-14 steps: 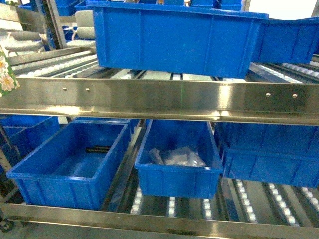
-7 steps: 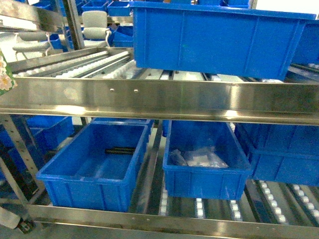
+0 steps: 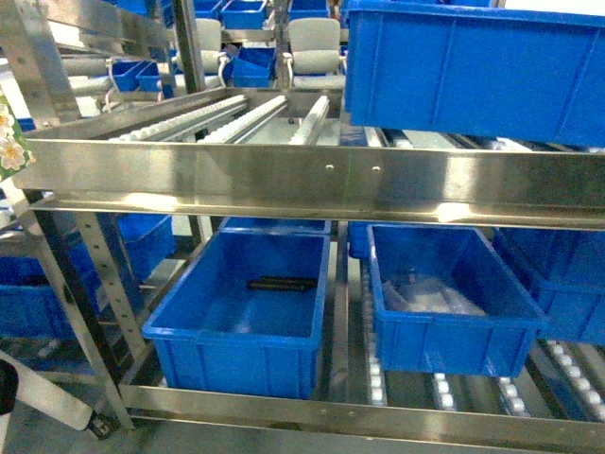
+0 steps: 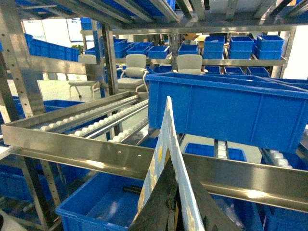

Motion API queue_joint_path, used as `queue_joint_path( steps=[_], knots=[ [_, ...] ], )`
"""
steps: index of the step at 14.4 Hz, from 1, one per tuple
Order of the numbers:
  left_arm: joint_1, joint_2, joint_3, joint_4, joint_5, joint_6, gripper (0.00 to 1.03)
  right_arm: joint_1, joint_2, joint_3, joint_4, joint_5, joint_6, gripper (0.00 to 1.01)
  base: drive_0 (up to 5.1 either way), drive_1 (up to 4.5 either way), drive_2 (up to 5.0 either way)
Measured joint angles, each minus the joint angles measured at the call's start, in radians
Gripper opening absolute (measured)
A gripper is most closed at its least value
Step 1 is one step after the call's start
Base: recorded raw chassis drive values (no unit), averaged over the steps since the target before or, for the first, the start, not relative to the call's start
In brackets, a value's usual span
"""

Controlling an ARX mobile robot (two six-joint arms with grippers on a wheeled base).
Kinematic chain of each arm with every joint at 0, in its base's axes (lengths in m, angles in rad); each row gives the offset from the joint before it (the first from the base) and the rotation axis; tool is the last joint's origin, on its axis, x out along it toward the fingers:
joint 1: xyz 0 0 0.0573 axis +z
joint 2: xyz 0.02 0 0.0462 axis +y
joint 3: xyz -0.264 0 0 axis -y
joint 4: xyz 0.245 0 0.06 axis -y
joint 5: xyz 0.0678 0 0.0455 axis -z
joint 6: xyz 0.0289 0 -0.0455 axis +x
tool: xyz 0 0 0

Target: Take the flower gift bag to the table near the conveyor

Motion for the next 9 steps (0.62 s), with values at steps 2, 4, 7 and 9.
queue_joint_path(
  steps=[2,4,7,9],
  knots=[
    [0.000,0.002,0.000,0.000,-0.001,0.000,0.02,0.000,0.004,0.000,0.000,0.000,0.000,0.02,-4.8,2.64,2.6],
    [0.000,0.002,0.000,0.000,0.000,0.000,0.02,0.000,0.004,0.000,-0.001,0.000,0.000,0.02,-4.8,2.64,2.6],
    [0.000,0.001,0.000,0.001,0.000,0.000,0.02,0.000,0.004,0.000,0.000,0.000,0.000,0.02,-4.8,2.64,2.6],
    [0.000,0.001,0.000,0.000,0.000,0.000,0.02,0.000,0.005,0.000,-0.002,0.000,0.000,0.02,-4.8,2.64,2.6]
  ],
)
